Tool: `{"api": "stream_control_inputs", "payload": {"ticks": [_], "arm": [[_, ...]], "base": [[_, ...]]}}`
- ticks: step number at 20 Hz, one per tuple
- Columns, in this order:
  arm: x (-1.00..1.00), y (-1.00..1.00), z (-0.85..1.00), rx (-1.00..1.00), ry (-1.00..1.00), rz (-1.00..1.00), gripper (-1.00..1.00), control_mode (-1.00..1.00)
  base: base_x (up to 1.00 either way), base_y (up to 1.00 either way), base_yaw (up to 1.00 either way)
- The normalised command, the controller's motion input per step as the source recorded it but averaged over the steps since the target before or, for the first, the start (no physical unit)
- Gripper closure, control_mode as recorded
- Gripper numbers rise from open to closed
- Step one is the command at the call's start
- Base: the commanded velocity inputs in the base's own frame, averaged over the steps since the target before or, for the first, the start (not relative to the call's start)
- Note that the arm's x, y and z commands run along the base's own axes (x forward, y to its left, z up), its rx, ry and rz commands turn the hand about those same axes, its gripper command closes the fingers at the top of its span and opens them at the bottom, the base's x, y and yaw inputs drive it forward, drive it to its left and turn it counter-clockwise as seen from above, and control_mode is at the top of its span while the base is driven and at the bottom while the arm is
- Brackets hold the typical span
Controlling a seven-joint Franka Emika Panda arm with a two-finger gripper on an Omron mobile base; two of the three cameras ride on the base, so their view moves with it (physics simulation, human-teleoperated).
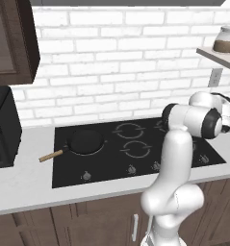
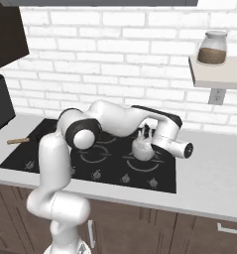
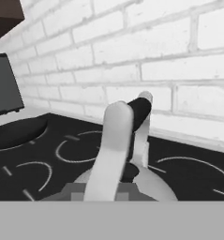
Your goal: Pick the kettle from the counter and place it on a stove burner. Then turn the burner on.
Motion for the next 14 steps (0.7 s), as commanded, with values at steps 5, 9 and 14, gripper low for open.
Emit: {"api": "stream_control_inputs", "payload": {"ticks": [5, 9, 14], "arm": [[0.29, -0.11, -0.31, 0.0, -0.04, 0.03, 1.0, -1.0], [-0.02, 0.06, -0.35, -0.05, -0.05, 0.04, 1.0, -1.0], [-0.31, 0.67, -0.41, -0.23, -0.2, 0.04, -1.0, -1.0]], "base": [[0.0, 0.0, 0.0], [0.0, 0.0, 0.0], [0.0, 0.0, 0.0]]}}
